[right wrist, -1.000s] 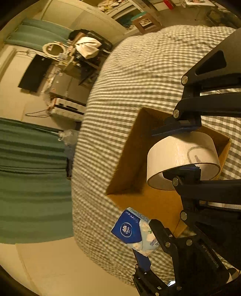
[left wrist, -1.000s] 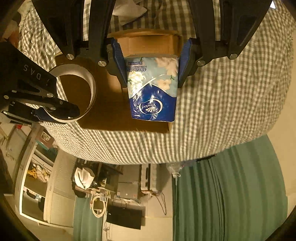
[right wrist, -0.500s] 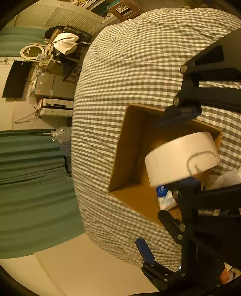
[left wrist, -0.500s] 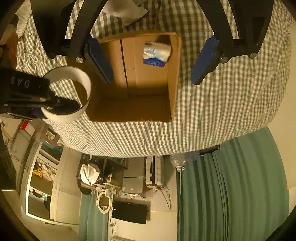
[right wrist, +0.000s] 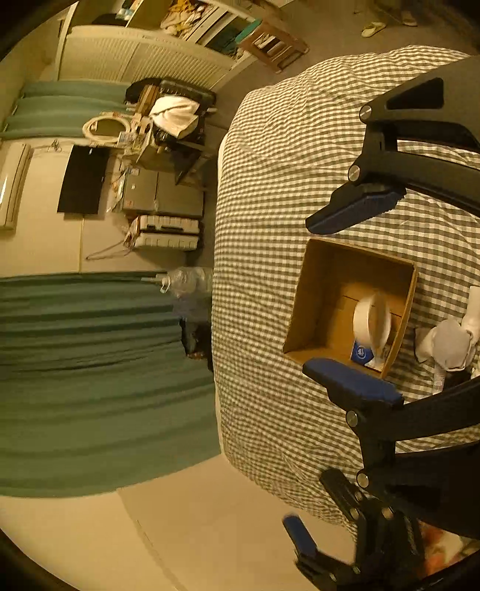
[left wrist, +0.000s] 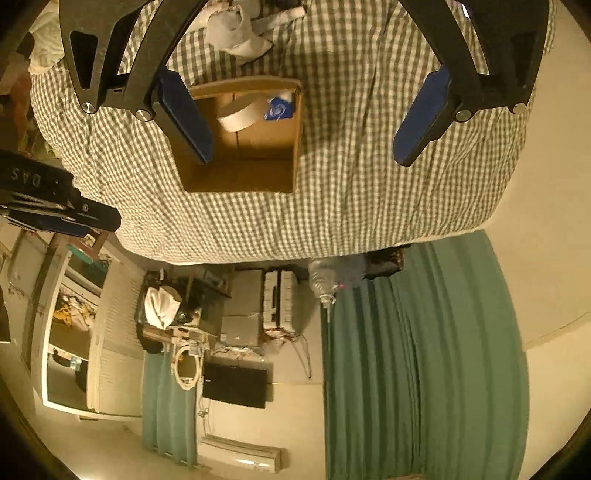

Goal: Organize objects
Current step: 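Carry tissue pack and tape roll into the box and open both tools, then grasp the white sock with right tool while left tool grasps the black item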

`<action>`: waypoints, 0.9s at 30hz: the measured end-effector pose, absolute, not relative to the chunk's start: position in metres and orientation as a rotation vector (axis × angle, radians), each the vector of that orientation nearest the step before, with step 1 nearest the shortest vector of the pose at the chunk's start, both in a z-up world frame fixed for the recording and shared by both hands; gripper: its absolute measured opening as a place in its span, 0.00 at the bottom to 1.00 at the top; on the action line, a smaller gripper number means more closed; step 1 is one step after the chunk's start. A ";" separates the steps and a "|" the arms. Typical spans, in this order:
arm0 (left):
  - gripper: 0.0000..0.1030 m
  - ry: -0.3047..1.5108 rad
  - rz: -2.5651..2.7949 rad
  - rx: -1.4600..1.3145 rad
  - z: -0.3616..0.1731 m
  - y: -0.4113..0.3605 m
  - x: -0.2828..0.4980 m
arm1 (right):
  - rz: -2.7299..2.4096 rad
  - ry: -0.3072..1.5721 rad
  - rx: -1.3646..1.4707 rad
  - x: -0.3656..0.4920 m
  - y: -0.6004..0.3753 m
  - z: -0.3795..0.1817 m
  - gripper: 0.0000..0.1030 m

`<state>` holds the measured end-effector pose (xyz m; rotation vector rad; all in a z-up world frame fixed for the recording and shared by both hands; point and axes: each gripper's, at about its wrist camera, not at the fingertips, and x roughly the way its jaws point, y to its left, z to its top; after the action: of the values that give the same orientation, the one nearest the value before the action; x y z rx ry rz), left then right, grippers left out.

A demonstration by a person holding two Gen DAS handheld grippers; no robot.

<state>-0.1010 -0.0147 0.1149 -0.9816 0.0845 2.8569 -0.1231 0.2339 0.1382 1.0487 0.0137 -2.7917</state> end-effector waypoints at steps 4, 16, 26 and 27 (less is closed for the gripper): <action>0.97 0.086 2.872 -0.993 0.097 -0.033 -0.084 | -2.764 -0.083 1.061 -0.113 0.235 0.129 0.67; 0.97 -0.093 3.004 -1.120 -0.046 -0.069 -0.033 | -2.667 0.209 1.065 -0.063 0.216 0.017 0.67; 0.97 0.075 2.915 -1.328 -0.140 -0.047 -0.019 | -2.478 0.153 1.133 -0.044 0.198 -0.091 0.80; 0.97 0.075 2.906 -1.336 -0.145 -0.046 -0.018 | -2.467 0.154 1.137 -0.044 0.194 -0.098 0.80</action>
<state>-0.0178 -0.0465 -0.1449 -1.3361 0.0751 2.9059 -0.0443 0.1937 -0.0983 1.1375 0.1536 -2.4668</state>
